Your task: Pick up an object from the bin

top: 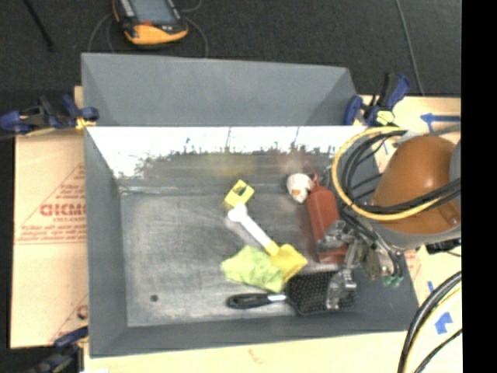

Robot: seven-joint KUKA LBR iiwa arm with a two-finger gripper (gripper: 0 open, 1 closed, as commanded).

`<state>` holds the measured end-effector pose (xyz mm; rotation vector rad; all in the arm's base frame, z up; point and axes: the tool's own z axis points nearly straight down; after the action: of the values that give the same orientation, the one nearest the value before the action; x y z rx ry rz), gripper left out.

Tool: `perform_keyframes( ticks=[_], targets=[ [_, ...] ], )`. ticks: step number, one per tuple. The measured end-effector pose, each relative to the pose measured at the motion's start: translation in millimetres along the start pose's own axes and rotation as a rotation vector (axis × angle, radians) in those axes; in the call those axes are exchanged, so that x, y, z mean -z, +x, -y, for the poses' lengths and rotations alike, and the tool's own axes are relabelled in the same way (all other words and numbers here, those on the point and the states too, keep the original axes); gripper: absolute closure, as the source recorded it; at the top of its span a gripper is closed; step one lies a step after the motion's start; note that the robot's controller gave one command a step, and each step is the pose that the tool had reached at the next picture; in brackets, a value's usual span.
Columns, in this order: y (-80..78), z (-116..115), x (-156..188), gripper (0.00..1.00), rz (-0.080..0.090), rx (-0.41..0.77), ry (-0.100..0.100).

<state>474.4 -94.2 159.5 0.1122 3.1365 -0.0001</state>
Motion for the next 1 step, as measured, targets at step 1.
perform_keyframes(
  ticks=[1],
  targets=[
    [-18.2,35.8,1.0,0.00,0.002,-0.041,0.001]
  ],
)
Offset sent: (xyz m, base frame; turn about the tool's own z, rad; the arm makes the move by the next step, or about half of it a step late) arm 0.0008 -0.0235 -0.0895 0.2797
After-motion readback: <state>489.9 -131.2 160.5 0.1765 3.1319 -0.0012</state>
